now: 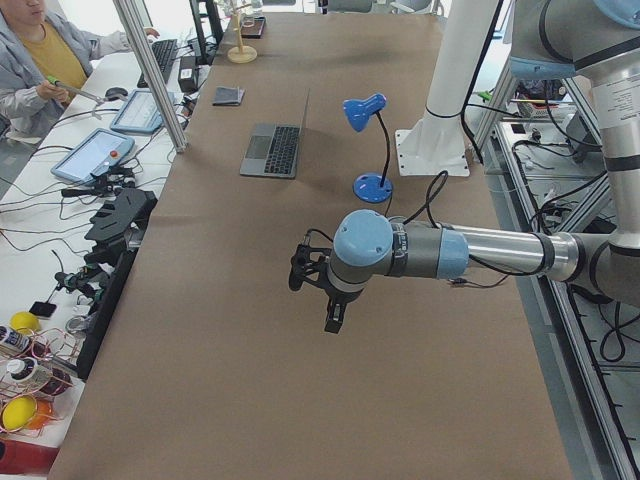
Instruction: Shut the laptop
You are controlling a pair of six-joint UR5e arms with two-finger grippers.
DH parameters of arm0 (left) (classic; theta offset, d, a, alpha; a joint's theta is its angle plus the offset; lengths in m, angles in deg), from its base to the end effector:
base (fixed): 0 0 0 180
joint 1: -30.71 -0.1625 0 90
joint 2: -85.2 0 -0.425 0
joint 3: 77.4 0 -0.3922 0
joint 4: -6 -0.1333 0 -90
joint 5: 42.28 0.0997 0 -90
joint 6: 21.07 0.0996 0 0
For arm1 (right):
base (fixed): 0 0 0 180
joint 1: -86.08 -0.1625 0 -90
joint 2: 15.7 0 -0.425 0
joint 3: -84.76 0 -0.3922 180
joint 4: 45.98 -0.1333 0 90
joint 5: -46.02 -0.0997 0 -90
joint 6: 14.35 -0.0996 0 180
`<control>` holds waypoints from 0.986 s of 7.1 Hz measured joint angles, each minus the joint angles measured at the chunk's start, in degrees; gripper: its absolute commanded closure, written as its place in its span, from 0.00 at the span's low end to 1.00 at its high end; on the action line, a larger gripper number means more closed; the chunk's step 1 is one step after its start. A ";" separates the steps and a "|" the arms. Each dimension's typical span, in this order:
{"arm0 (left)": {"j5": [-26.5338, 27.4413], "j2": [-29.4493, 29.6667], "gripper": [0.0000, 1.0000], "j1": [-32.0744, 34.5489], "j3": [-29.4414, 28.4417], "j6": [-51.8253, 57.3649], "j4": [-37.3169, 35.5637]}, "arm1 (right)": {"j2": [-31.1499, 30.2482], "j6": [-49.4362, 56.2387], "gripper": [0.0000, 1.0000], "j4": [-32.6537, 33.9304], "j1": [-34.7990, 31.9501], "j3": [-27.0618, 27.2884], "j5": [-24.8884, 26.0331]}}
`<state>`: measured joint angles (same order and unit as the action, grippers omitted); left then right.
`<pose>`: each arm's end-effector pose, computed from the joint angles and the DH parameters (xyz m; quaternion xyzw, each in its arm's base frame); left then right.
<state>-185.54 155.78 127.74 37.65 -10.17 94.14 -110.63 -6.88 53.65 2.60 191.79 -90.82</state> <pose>-0.0962 -0.3432 0.5777 0.0989 0.4379 0.0449 0.8924 0.0092 -0.4535 0.5675 0.0231 -0.3972 -0.1202 0.9095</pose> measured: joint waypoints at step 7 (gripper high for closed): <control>-0.03 -1.53 0.02 -0.09 -0.05 -0.19 1.86 | -0.06 0.00 0.00 0.01 0.25 -0.38 -0.45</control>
<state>-185.57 154.24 127.65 37.60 -10.36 96.00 -110.68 -6.88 53.66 2.85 191.41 -91.27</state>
